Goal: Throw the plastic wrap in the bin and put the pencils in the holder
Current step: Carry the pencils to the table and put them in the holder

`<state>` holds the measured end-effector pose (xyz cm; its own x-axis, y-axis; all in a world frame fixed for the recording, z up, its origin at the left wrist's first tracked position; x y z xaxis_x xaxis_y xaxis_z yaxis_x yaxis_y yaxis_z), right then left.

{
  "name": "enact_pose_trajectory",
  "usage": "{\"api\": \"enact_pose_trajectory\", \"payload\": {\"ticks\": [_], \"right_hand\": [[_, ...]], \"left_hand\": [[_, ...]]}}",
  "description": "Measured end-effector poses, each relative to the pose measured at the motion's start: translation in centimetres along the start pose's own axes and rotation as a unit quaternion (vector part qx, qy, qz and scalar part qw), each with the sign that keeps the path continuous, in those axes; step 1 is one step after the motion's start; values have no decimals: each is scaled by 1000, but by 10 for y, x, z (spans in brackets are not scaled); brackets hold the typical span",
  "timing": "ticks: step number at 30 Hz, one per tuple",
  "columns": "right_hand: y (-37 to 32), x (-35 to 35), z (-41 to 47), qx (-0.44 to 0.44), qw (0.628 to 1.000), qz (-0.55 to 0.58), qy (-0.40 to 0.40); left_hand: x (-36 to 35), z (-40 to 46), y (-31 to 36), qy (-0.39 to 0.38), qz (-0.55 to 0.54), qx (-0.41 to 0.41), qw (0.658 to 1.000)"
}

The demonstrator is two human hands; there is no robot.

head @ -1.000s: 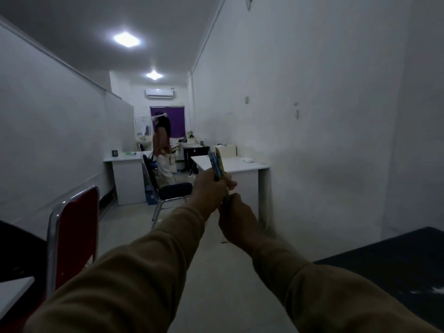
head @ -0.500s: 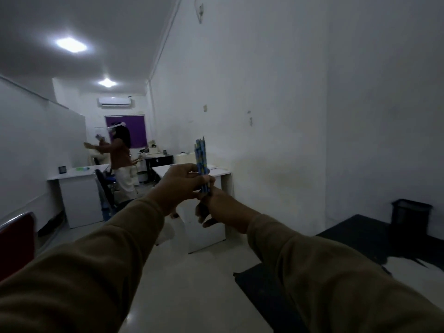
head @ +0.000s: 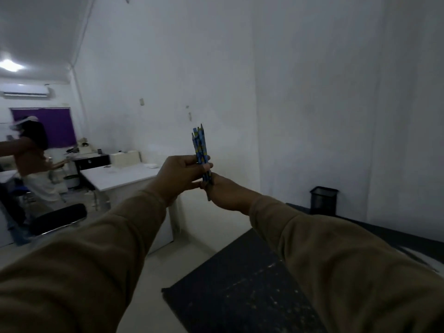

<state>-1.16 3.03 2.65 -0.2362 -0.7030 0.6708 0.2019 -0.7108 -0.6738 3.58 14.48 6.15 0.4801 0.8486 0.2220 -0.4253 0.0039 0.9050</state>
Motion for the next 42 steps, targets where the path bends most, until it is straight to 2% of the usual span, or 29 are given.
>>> {"api": "enact_pose_trajectory", "payload": {"ticks": [8, 14, 19, 34, 42], "right_hand": [[95, 101, -44, -103, 986, -100, 80], [144, 177, -82, -182, 963, -118, 162], [177, 213, -104, -235, 947, -123, 181], [284, 225, -36, -296, 922, -191, 159], [331, 211, -17, -369, 875, -279, 146]], "left_hand": [[-139, 55, 5, -118, -38, 0, 992], [-235, 87, 12, -142, -51, -46, 987], [-294, 102, 3, -181, -75, -39, 980], [-347, 201, -72, -153, -16, -21, 988], [-366, 229, -113, -135, 52, -41, 989]]}}
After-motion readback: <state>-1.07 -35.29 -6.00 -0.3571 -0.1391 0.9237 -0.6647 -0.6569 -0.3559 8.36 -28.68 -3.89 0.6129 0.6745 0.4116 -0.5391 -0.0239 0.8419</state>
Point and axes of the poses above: each hand's wrist, its own z-axis towards the middle knuckle, its own x-axis out of the back of the hand, y = z × x, the point moved 2 cm from there along z, towards the middle knuckle
